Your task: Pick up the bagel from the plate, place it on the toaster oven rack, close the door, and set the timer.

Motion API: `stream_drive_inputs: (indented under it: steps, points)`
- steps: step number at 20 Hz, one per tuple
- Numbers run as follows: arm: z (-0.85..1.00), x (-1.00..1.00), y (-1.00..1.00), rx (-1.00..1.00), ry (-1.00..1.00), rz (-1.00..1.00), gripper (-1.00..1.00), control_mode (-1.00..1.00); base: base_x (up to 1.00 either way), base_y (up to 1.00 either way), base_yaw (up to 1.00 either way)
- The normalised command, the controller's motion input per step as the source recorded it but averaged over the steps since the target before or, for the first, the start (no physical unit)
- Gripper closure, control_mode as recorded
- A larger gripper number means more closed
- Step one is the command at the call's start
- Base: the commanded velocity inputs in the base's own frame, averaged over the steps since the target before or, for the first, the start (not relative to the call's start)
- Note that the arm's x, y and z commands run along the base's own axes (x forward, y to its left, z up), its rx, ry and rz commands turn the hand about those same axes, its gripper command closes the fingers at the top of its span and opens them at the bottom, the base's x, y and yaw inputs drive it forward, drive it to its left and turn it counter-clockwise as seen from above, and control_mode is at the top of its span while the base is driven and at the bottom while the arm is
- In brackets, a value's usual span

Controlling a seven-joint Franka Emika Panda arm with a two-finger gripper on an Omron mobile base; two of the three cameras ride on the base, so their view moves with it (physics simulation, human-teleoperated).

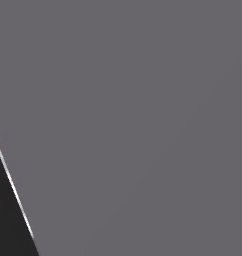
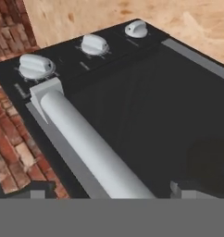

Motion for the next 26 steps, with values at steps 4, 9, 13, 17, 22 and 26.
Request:
stream_drive_inputs:
  steps: [4,9,13,17,22,26]
  points:
    - [0.77,0.0,0.14,0.0,0.32,-0.03,-1.0,-1.0,0.0,0.0,0.0]
    - [0.57,0.0,0.0,0.0,0.34,-0.04,-1.0,-1.0,0.0,0.0,0.0]
    - [0.61,0.0,0.0,-0.04,0.26,-0.06,-1.0,-1.0,0.0,0.0,0.0]
    - [0.52,0.0,0.0,-0.07,0.25,-0.06,-1.0,-1.0,0.0,0.0,0.0]
    - [0.42,-0.04,-0.02,-0.07,0.25,-0.02,-1.0,-1.0,0.0,0.0,0.0]
    - [0.35,-0.02,-0.2,-0.09,0.24,0.0,-1.0,-1.0,0.0,0.0,0.0]
